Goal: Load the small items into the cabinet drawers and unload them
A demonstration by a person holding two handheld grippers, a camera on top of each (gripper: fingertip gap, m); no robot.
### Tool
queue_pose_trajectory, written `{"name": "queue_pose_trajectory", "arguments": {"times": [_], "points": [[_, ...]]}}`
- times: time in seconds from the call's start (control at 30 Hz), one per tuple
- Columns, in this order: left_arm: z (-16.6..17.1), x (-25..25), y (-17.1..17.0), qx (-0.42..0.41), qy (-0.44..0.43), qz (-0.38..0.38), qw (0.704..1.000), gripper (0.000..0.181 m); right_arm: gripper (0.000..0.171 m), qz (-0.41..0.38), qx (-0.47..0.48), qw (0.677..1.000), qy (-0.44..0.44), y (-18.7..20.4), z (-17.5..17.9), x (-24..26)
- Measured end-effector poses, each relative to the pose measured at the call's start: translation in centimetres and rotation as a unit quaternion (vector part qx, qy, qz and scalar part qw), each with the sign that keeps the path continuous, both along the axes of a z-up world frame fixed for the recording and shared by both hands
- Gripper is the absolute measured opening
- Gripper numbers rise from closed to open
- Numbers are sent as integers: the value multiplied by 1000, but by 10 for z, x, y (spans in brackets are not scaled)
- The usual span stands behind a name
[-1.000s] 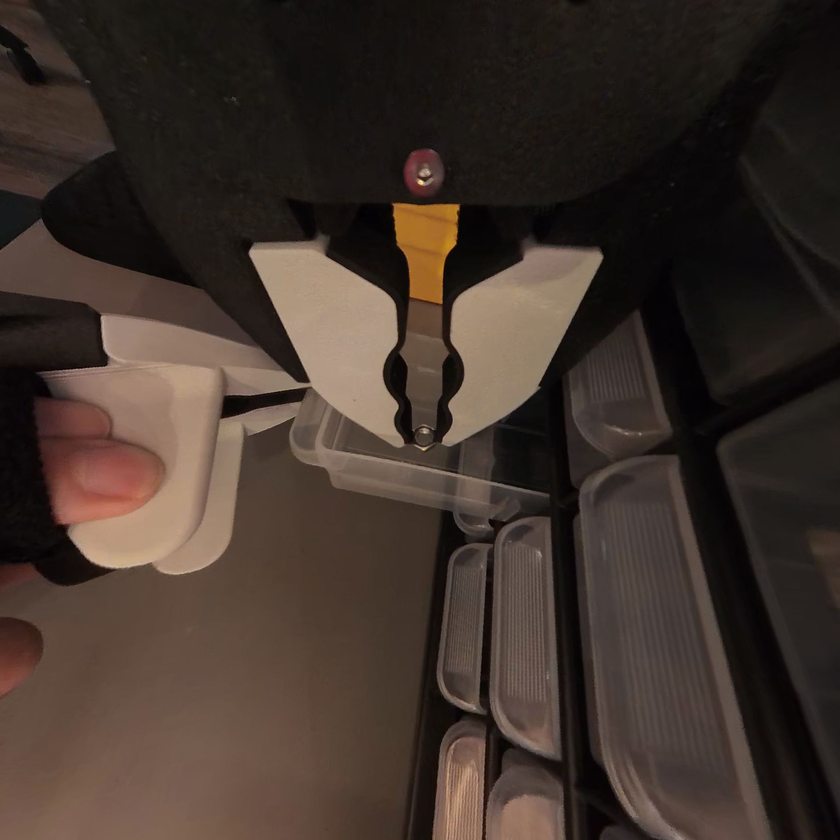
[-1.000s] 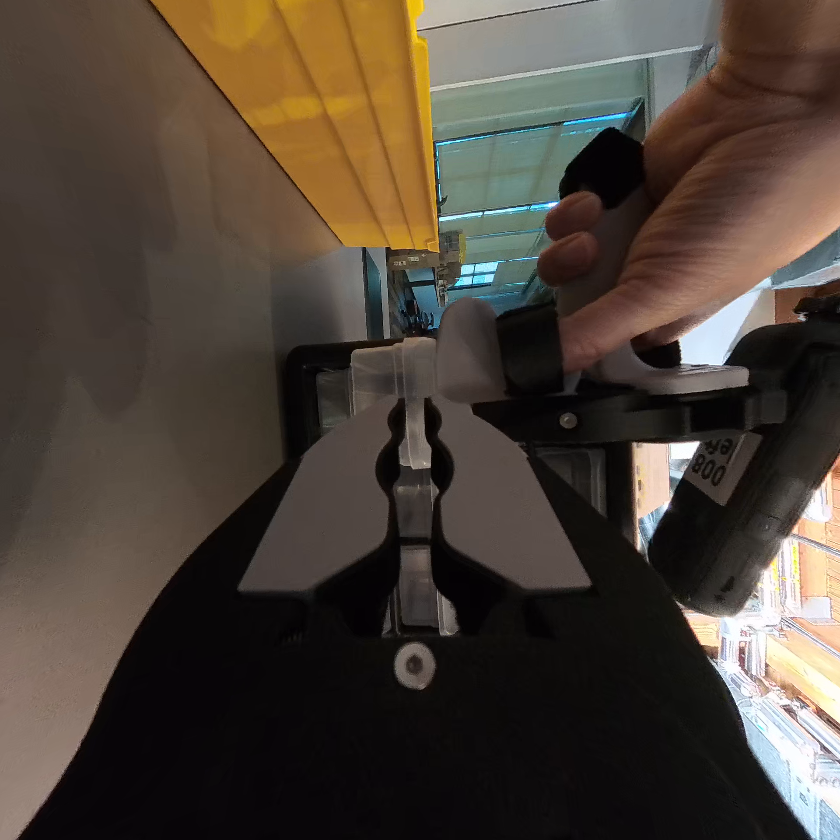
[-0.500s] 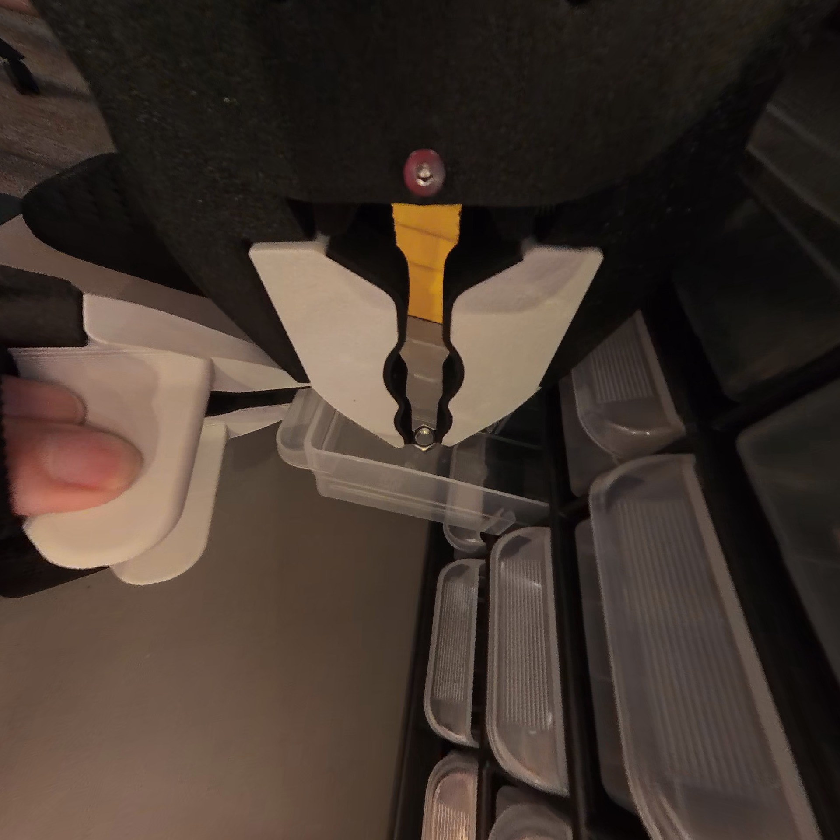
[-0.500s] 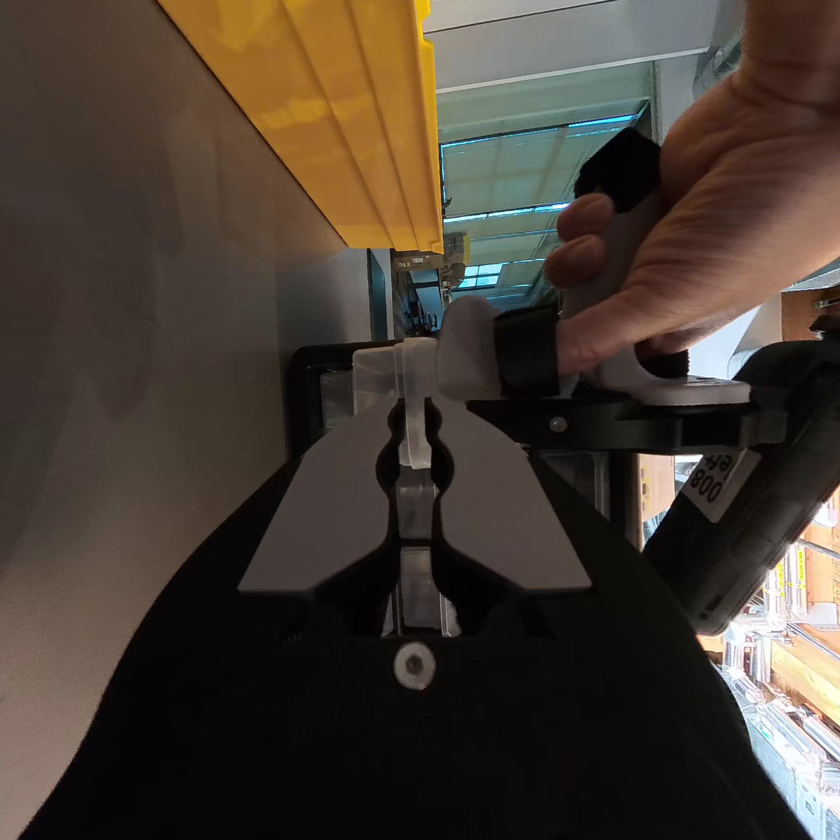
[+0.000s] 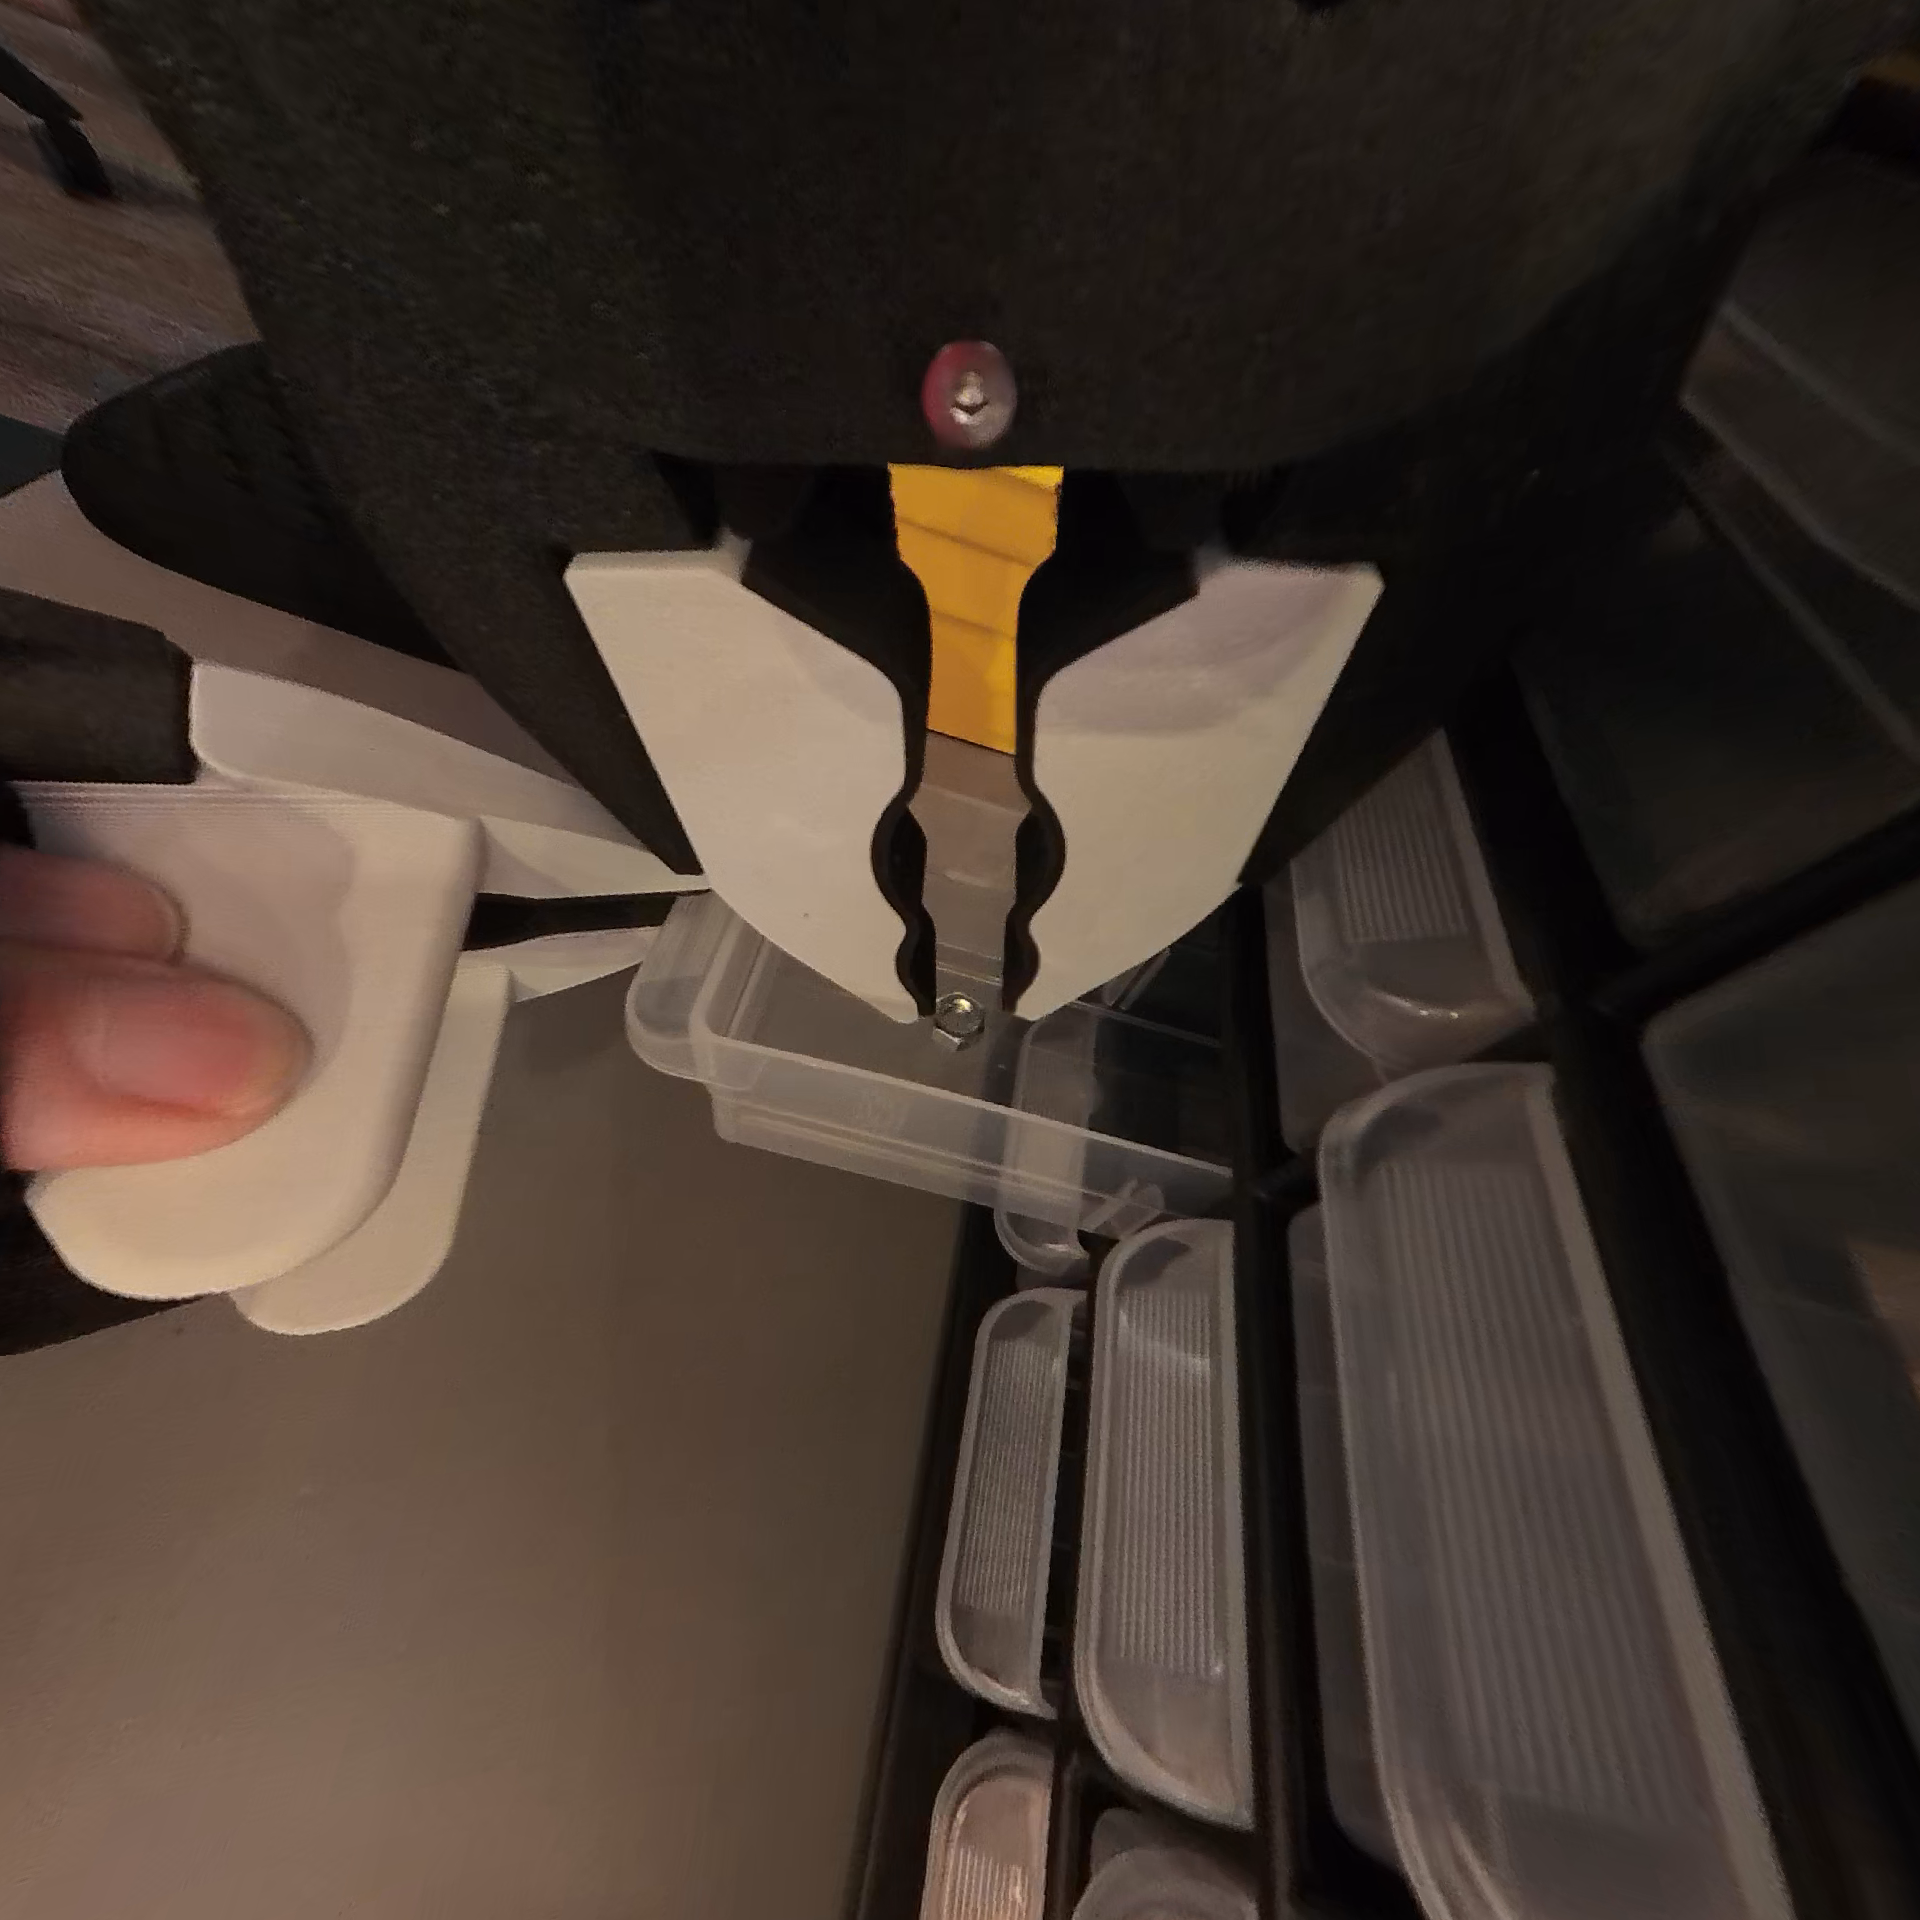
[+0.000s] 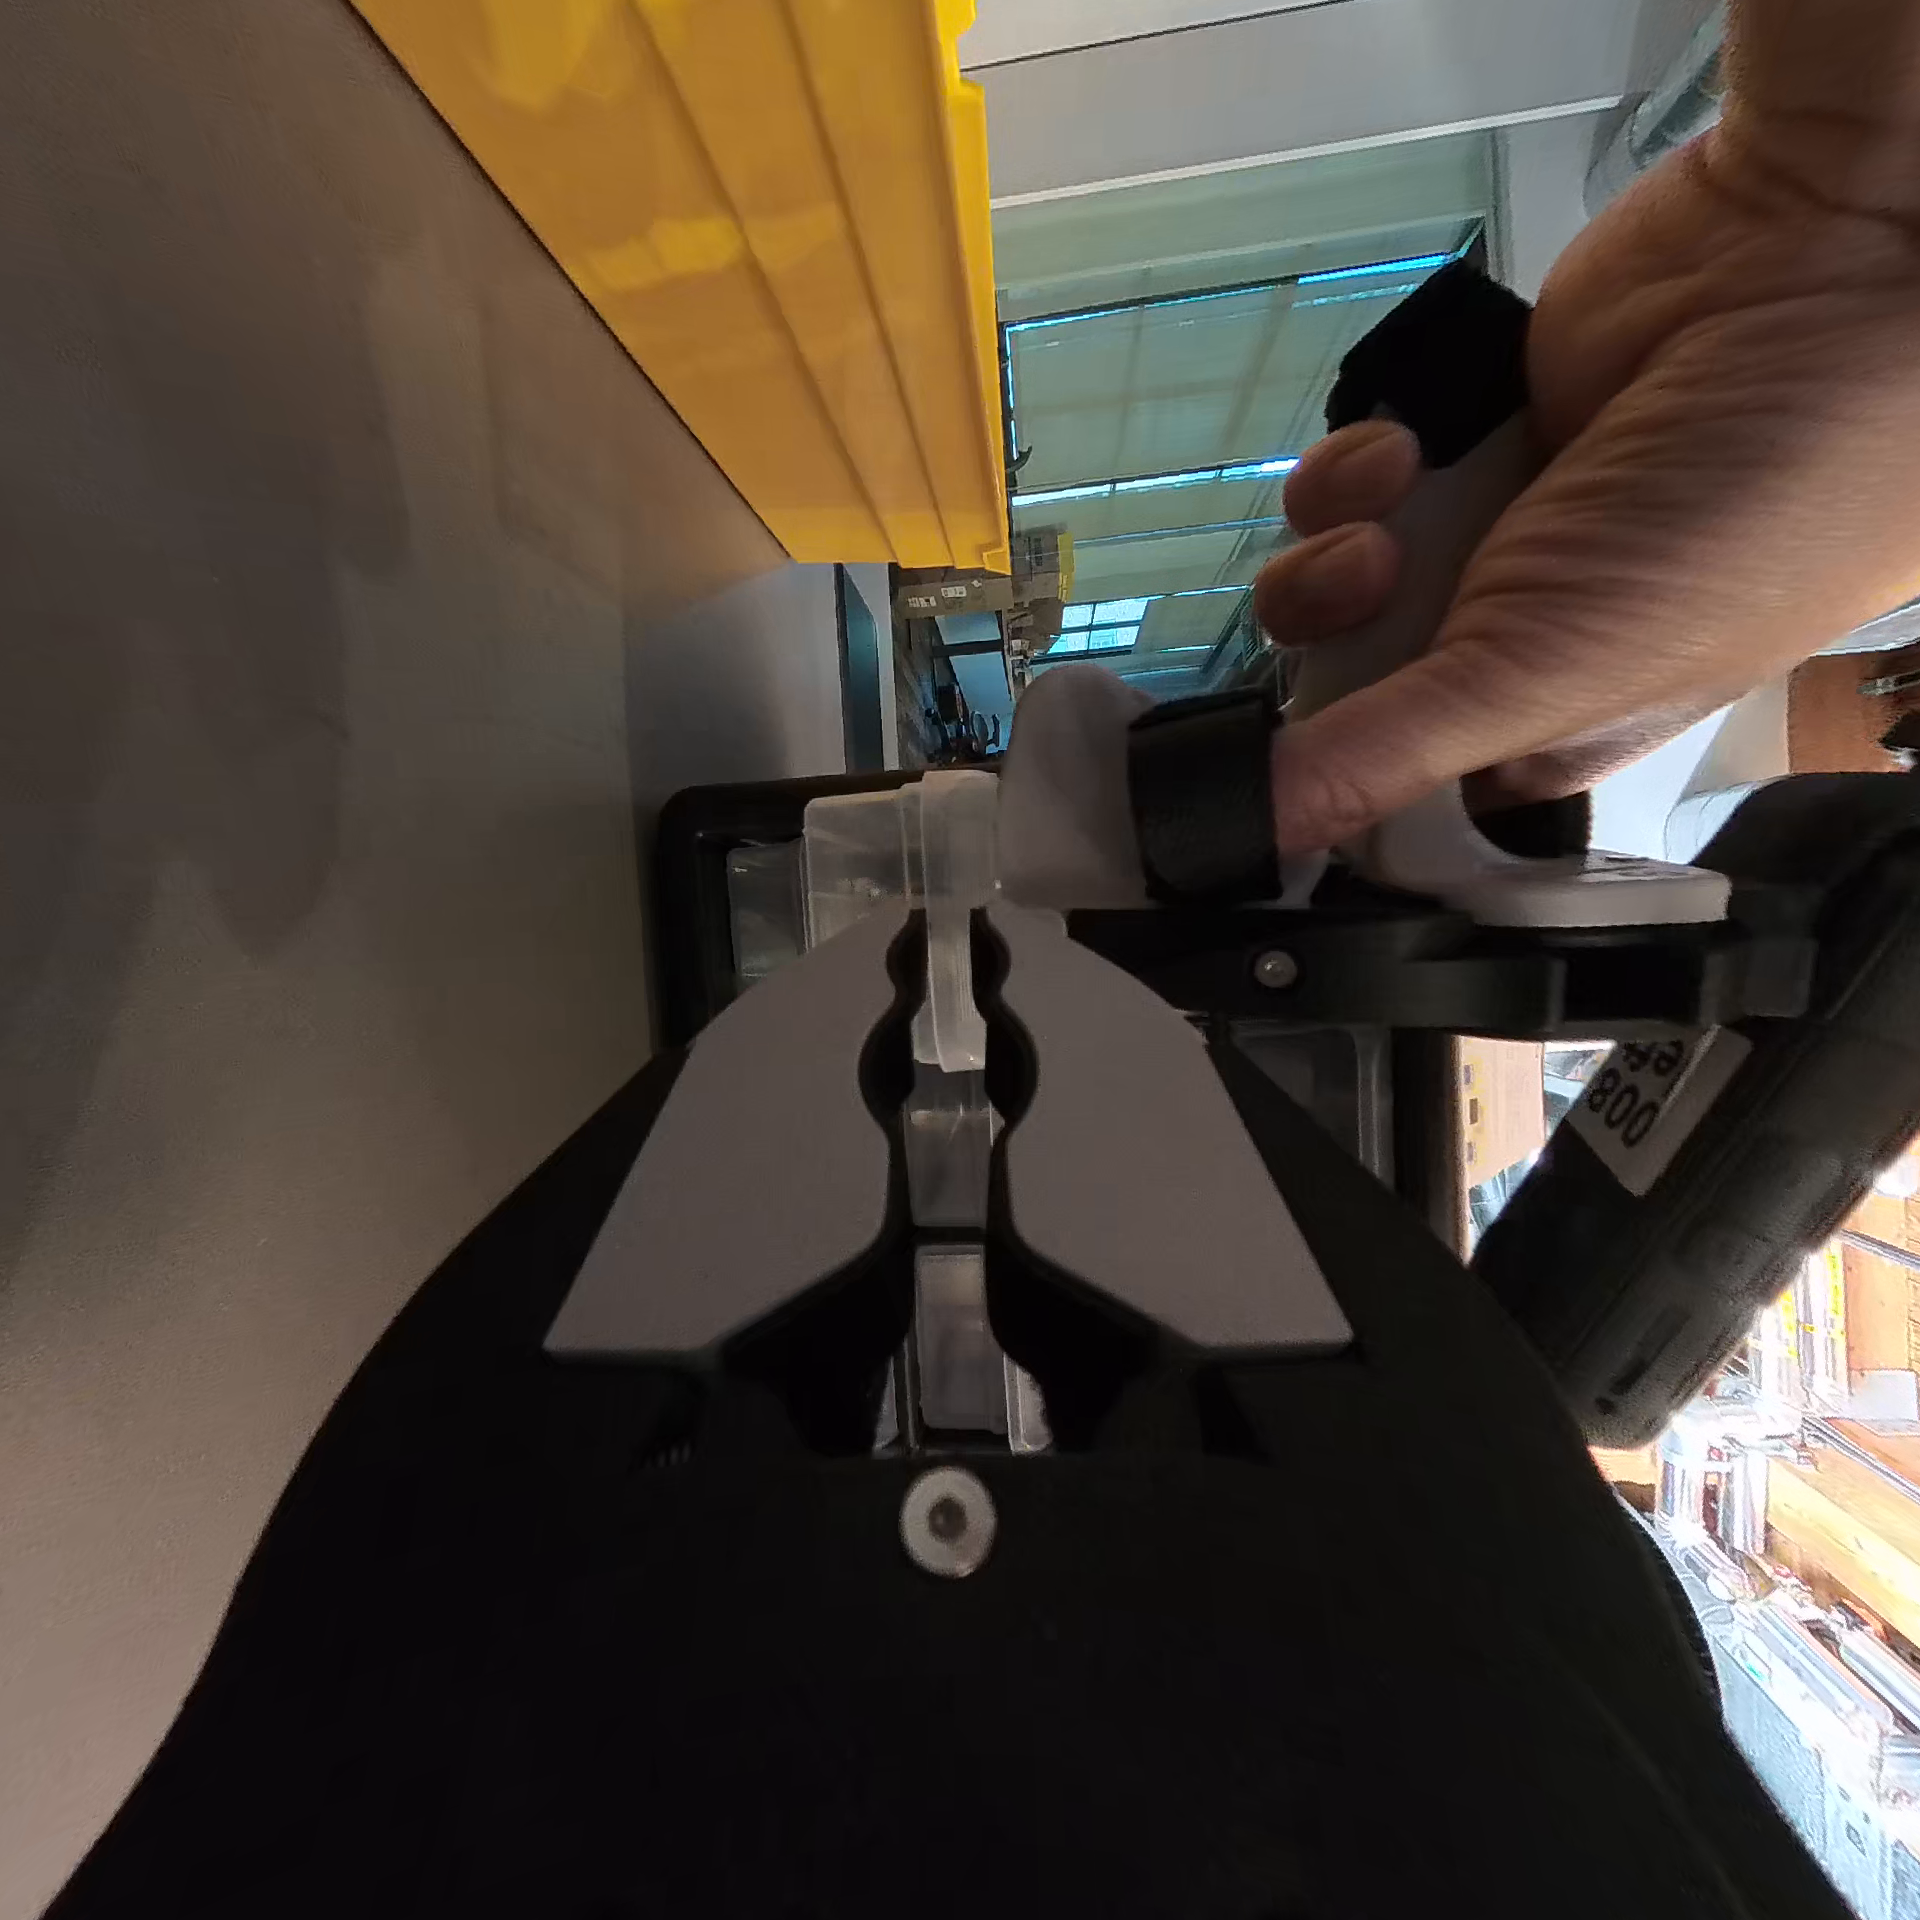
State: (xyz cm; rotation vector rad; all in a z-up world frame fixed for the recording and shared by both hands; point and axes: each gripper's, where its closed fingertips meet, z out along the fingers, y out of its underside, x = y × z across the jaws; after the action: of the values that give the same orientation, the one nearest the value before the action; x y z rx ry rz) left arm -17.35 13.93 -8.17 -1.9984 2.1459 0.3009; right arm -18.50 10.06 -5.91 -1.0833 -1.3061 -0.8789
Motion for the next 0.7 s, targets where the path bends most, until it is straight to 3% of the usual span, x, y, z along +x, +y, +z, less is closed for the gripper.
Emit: {"name": "queue_pose_trajectory", "arguments": {"times": [0.17,0.4,0.57,0.7], "points": [[15,5,2,18,-37,9,999,15,9,0,-1,1000,-1,0,0,0],[67,-12,-17,32,-167,34,985,17,9,-2,0,1000,-1,1,0,0],[105,-83,-3,103,-246,137,954,16,9,-13,5,1000,7,12,0,3],[80,-154,10,92,-204,220,950,20,9,-36,12,999,13,27,0,5]]}}
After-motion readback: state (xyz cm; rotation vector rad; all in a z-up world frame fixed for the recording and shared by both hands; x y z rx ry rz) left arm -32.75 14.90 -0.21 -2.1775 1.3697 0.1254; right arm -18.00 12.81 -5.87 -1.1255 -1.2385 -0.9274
